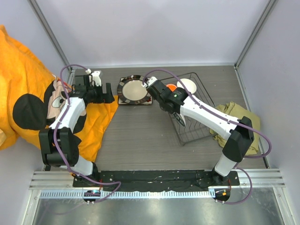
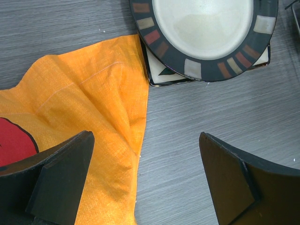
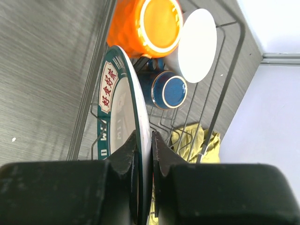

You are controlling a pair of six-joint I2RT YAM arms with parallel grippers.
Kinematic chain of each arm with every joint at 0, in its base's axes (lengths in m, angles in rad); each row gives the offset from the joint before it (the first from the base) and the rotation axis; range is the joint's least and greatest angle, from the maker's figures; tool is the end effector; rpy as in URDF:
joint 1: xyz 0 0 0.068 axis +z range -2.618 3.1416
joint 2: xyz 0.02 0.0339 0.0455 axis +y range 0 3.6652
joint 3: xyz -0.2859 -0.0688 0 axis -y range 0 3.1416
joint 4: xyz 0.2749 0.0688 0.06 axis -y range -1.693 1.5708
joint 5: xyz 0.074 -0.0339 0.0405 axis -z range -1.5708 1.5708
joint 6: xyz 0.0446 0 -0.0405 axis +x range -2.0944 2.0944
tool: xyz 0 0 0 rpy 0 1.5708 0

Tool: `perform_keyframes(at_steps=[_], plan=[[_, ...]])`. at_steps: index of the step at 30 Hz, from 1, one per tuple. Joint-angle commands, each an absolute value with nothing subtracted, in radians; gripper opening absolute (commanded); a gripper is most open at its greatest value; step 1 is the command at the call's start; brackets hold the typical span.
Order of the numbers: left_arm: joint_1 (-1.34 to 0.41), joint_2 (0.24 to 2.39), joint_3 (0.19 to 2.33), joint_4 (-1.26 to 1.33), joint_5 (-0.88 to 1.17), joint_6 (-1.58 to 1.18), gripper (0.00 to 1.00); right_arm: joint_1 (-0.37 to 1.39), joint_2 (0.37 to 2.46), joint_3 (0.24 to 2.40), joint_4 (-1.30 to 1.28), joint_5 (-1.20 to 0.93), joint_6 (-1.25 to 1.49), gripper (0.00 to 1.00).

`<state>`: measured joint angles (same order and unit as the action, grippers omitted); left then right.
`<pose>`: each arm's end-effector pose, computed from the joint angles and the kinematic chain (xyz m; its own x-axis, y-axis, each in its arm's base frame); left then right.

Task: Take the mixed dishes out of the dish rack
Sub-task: Pick up the plate from the dish rack.

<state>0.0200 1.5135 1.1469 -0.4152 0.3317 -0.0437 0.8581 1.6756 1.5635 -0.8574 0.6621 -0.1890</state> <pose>0.3644 -0.0072 0.2746 -0.7130 -0.0556 -0.6989 0.1812 0.9484 -0.2602 0.2768 0.2783 0.3367 -0.4602 -0.7591 -0.4604 -0.4640 0.6478 -0.6042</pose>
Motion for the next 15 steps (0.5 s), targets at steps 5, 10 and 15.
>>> perform_keyframes(at_steps=[5, 10, 15], plan=[[0.02, 1.509, 1.163, -0.379, 0.334, -0.031, 1.0, 0.864, 1.657, 1.698, -0.884, 0.69, -0.202, 0.01], [0.018, 1.508, 1.177, -0.38, 0.337, -0.035, 1.0, 0.864, 1.626, 1.703, -0.885, 0.732, -0.222, 0.01], [0.018, 1.506, 1.193, -0.385, 0.342, -0.046, 1.0, 0.857, 1.591, 1.723, -0.885, 0.739, -0.229, 0.01]])
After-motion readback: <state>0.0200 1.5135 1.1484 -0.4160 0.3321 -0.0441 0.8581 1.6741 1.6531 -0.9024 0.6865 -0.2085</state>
